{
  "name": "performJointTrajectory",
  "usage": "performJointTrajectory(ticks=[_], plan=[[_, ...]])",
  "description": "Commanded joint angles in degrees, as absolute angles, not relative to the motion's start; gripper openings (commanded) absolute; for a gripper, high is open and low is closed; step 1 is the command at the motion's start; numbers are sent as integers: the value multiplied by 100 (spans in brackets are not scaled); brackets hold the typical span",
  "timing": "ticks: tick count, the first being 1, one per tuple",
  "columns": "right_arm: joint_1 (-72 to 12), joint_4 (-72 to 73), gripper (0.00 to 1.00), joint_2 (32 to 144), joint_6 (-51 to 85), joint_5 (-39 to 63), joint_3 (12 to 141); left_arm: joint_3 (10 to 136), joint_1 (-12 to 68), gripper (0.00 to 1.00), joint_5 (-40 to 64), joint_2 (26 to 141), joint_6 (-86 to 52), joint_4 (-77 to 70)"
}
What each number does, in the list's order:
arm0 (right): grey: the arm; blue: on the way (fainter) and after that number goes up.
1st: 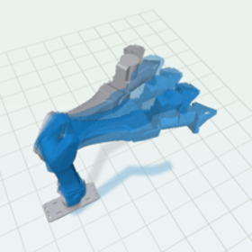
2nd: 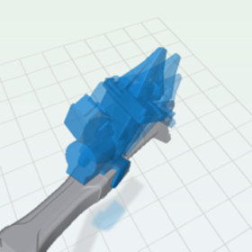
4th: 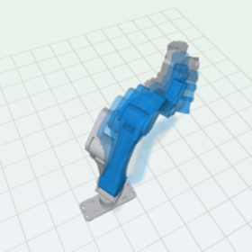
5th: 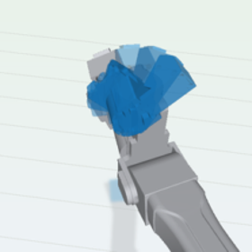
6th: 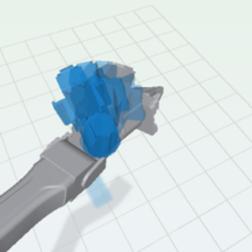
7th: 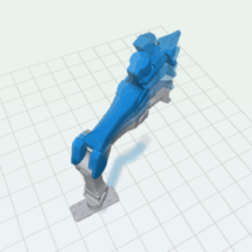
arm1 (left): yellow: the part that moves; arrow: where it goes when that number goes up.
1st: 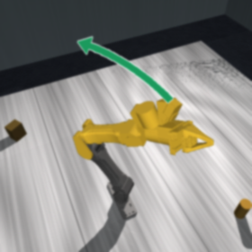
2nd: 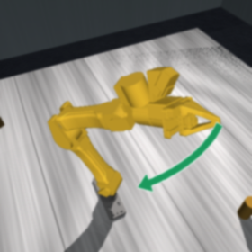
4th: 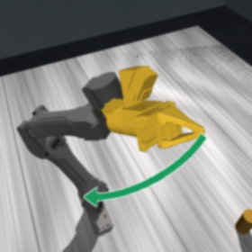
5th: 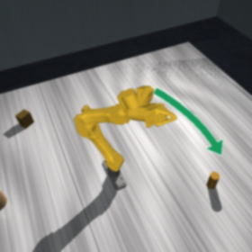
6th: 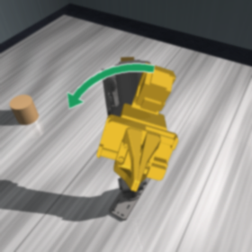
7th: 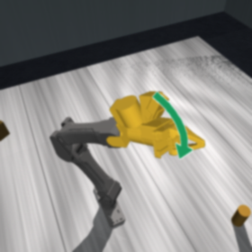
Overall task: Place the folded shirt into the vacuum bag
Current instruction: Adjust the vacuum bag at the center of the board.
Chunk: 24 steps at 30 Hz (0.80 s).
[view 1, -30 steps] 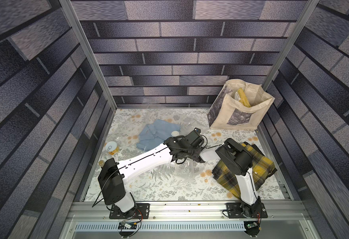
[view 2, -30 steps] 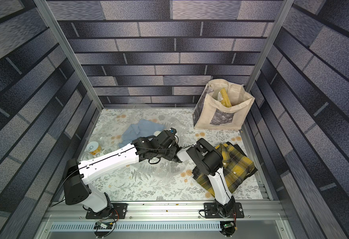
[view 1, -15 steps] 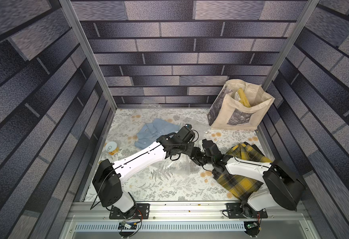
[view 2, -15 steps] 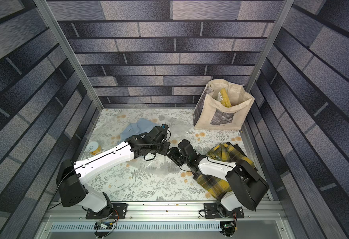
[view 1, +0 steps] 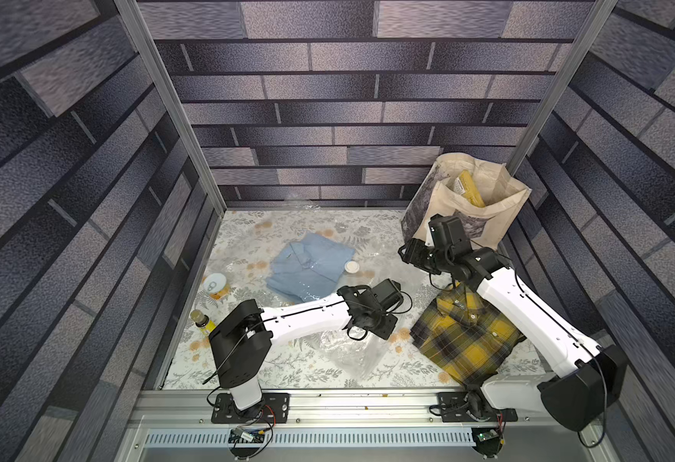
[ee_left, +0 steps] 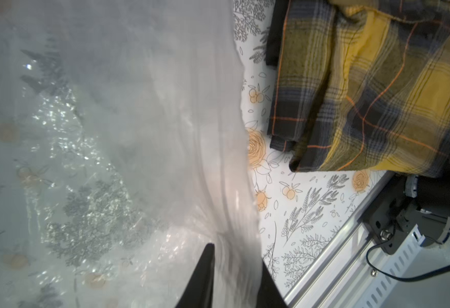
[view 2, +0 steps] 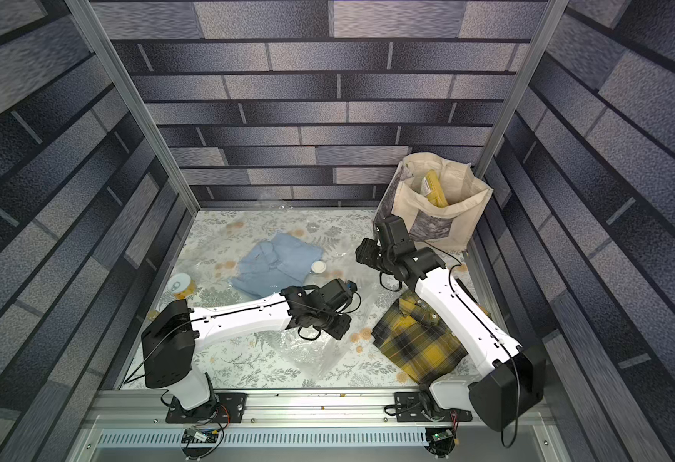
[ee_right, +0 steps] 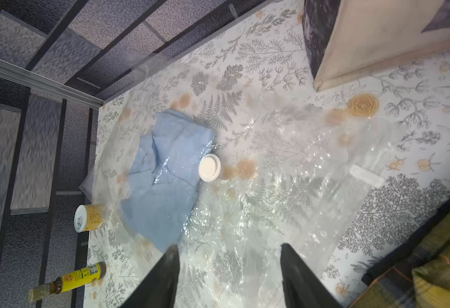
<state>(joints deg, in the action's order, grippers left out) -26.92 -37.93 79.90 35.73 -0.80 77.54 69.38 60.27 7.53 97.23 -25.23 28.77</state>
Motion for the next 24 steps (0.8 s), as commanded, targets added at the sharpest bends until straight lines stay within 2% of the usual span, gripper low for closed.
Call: performJointTrajectory(ticks=[1,4,6,9,12,15,19,24], plan=[[-2563,-4618,62,8892,2787,8,8353,6531,5541,43,1266,8969,-2719,3026],[-2563,-4798,62,9747,2634,-115,8936,6212,4921,61,1333,8339,-2856,3137],[-2562,-4825,61,10146,2631,-132,9113,6112,4507,67,1243,8103,-2855,3296],[-2565,-4637,60,10496,2726,9,9141,5992,3848,70,928,8074,-3075,3448],[-2562,-4680,60,10739,2701,-120,9256,6117,3495,69,190,8433,-3314,3736],[-2566,-4736,60,10970,2665,-114,9357,6240,3449,69,-50,8623,-3366,3705],[-2565,-4643,60,10866,2677,-114,9168,6338,3677,74,649,8341,-3067,3356],[-2553,-4803,60,10706,2590,-127,9414,6792,4293,79,1372,8027,-2684,3615]])
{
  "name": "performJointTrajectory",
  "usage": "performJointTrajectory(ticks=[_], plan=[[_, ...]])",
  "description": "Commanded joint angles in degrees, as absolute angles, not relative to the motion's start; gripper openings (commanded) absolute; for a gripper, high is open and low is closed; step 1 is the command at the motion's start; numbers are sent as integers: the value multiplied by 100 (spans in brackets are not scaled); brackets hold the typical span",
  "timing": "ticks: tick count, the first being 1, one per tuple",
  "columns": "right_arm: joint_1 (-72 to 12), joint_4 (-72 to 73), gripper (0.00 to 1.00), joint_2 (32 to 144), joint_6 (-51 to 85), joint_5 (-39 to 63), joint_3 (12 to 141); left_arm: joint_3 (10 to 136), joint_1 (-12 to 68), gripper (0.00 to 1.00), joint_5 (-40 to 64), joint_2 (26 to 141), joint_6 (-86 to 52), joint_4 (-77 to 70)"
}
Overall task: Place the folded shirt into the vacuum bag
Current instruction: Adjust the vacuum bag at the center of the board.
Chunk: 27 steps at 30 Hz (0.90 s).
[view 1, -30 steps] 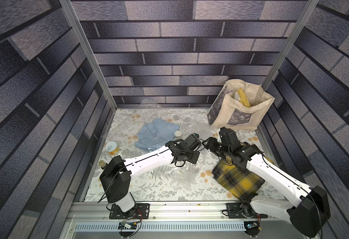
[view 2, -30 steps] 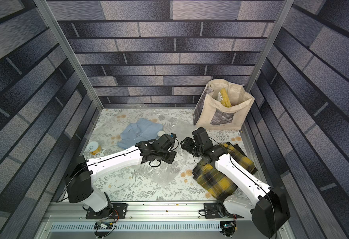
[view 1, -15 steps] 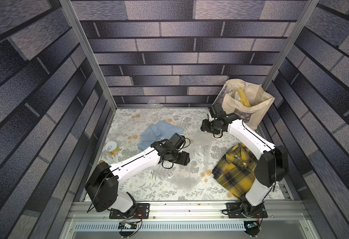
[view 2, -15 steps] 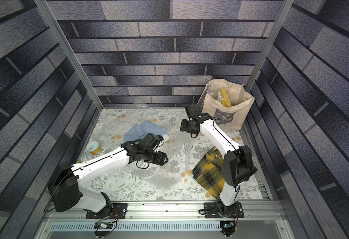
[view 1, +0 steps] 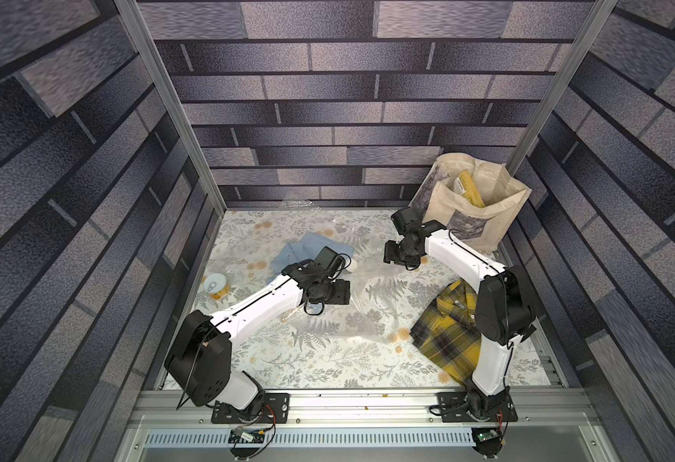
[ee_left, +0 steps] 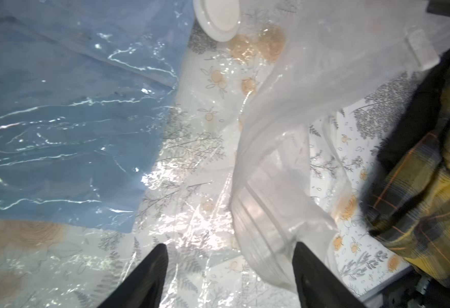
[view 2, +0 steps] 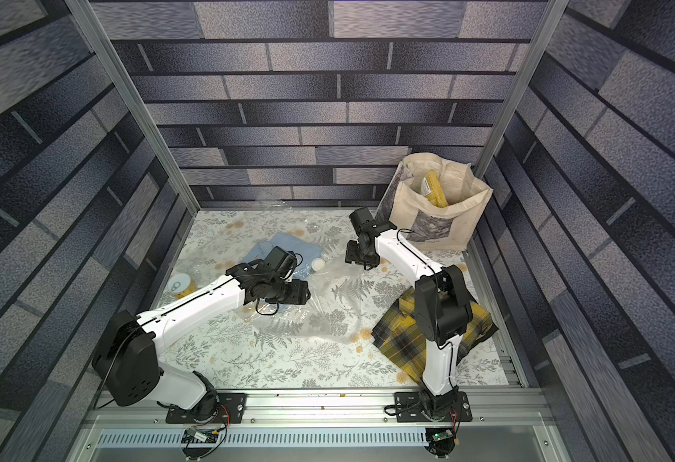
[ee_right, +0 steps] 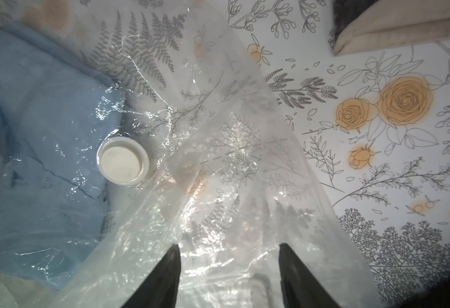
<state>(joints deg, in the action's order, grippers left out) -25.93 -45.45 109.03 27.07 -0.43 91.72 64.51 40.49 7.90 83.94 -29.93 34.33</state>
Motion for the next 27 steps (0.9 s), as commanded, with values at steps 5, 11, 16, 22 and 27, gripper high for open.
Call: performJointTrajectory(ticks=[5,11,16,22,27], plan=[[-2523,-5109,61,10782,2429,-437,9871,6905,4593,83,2139,7585,-2541,3571],[-2481,-5168,61,11082,2423,-277,10028,6461,3737,83,1956,7494,-2828,3536],[-2544,-4838,60,11197,2726,-145,9568,6570,3284,77,201,8490,-2953,4161],[-2881,-4346,59,11402,3114,-224,9117,6566,3224,76,-732,9311,-3134,4018],[-3169,-4175,59,11778,3274,-156,9006,6596,3039,76,-884,9911,-3098,4045]])
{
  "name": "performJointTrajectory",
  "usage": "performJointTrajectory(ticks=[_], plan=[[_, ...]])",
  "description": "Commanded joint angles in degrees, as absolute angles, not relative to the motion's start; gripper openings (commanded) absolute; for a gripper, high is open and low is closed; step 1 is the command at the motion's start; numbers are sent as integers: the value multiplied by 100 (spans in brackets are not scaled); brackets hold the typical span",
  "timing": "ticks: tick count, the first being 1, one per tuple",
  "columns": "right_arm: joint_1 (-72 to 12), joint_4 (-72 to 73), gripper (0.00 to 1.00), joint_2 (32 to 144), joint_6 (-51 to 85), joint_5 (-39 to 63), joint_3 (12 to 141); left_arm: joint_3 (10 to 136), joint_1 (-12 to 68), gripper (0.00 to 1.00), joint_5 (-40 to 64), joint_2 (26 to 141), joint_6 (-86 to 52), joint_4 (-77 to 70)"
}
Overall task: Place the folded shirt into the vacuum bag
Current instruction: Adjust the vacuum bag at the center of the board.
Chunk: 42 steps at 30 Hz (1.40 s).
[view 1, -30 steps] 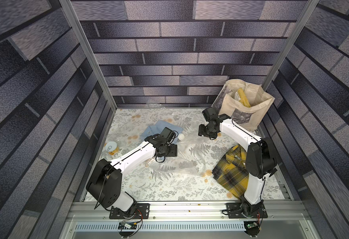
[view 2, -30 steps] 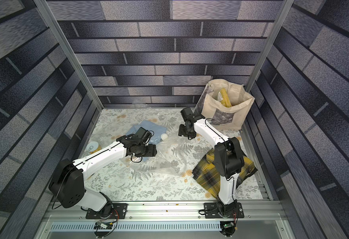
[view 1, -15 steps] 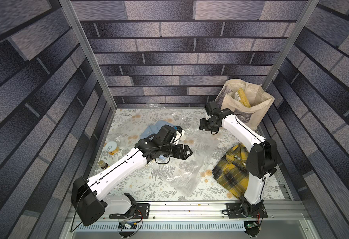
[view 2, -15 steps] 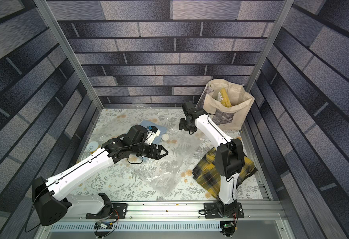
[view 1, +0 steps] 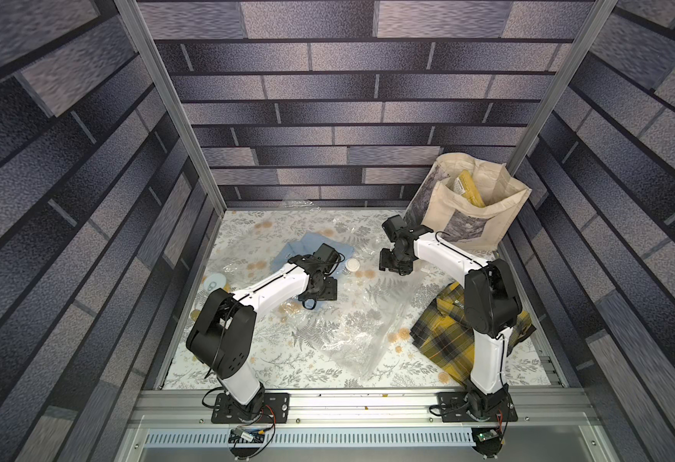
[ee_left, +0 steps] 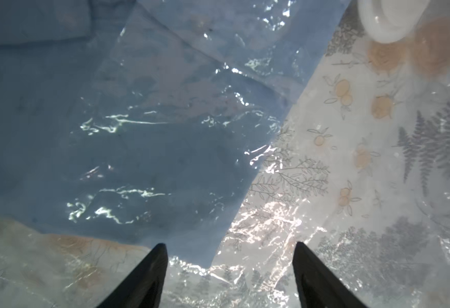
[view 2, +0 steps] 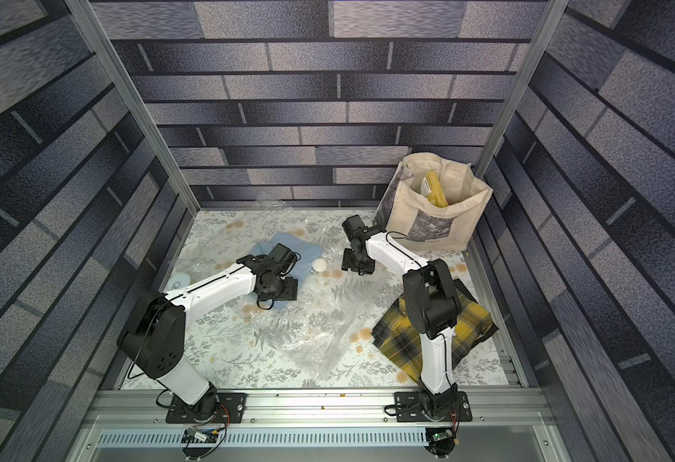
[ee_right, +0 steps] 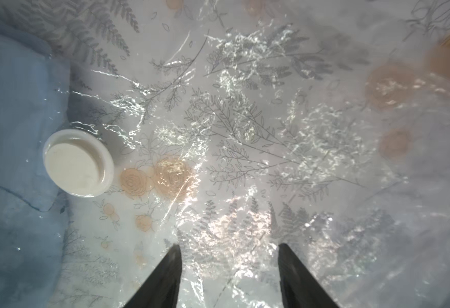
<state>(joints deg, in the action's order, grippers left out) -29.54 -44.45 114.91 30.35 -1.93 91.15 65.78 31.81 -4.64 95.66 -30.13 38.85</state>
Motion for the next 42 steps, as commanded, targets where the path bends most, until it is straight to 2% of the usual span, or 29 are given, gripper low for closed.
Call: performJointTrajectory(ticks=[1,10,16,26,30,36,42], plan=[[-3201,-4141,59,11802,3275,-113,8966,6591,2977,76,-844,9996,-3098,4021],[-3595,-3728,58,11658,3387,239,8093,6829,2490,76,-893,10885,-3063,3801],[-4115,-3616,57,11161,3453,272,7339,7318,2301,76,-1065,11399,-2945,3782],[-5124,-3561,57,10233,3767,260,5931,7735,1916,75,-1083,11563,-2781,3703],[-5629,-3541,56,10335,3983,420,6021,8020,1886,76,-1258,11640,-2604,3862],[-5648,-3822,56,9429,4125,241,6409,7837,1848,76,-1529,10998,-2685,4323],[-5293,-5232,61,8267,4348,-909,6492,7675,2251,78,-1725,9979,-2790,4648]])
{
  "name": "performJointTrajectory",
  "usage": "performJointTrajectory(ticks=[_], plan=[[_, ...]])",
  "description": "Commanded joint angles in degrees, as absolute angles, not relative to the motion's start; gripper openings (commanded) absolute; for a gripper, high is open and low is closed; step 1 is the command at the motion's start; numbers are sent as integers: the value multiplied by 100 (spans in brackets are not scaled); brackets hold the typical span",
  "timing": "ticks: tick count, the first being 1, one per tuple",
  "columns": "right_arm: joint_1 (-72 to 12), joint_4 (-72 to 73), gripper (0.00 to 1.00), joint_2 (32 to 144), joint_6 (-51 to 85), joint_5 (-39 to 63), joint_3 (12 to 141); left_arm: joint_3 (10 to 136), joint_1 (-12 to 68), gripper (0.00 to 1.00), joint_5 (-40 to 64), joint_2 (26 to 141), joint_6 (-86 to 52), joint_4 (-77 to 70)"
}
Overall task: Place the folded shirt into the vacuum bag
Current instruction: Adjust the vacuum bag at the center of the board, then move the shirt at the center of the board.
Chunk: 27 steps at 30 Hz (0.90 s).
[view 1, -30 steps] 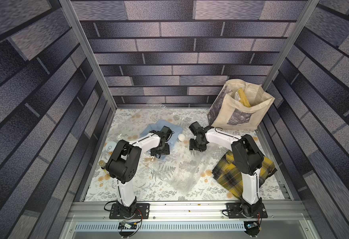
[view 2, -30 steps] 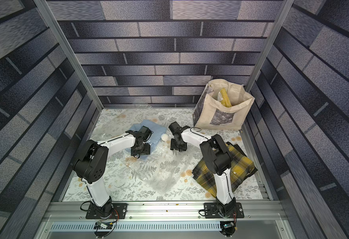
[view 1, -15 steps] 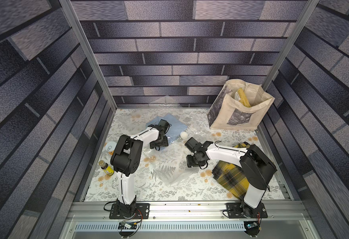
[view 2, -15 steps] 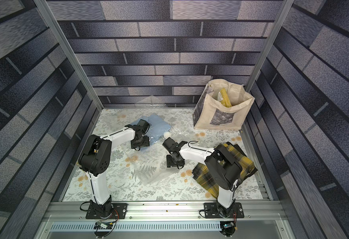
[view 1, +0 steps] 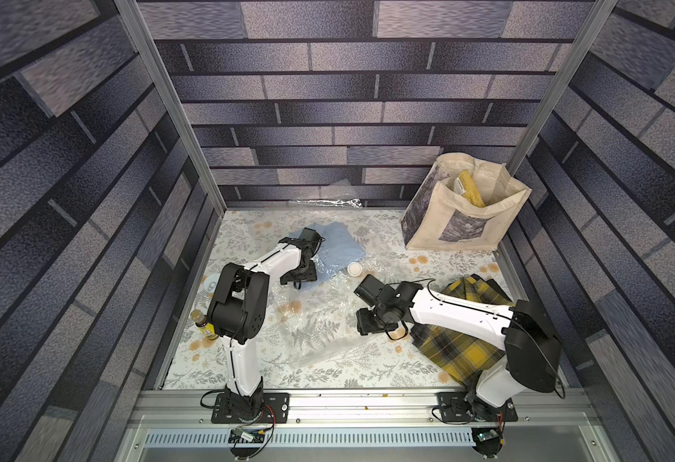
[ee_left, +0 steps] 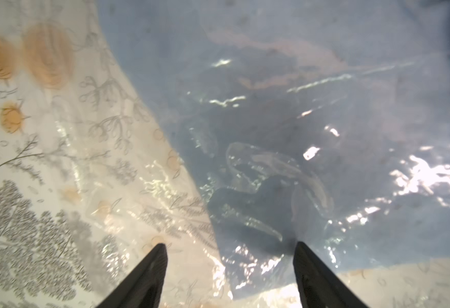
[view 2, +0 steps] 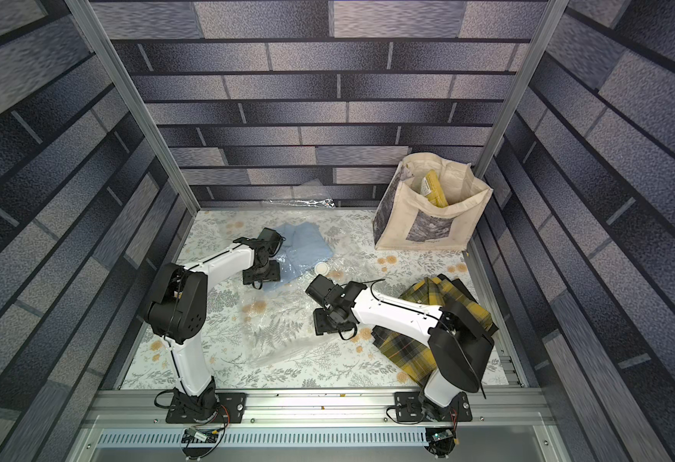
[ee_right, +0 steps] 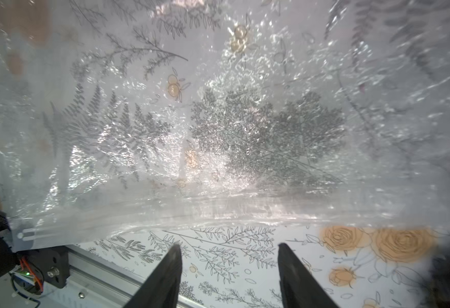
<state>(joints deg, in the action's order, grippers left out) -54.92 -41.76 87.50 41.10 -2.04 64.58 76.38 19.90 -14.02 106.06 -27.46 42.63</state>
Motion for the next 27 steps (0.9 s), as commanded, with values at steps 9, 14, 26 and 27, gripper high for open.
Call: performJointTrajectory(ticks=[9,14,26,27], plan=[[-5114,-7343,74,7673,5047,-1839,5904,7599,3657,79,-1165,9069,-3370,4356],[-5113,-7138,78,7928,5355,-1855,5547,7462,4111,80,-938,8973,-3555,4187],[-4728,-5678,81,9082,5103,-1788,5507,7120,4351,80,-783,8985,-3546,3905],[-4654,-5607,80,9149,5070,-1823,5470,7089,4355,80,-782,8981,-3549,3894]])
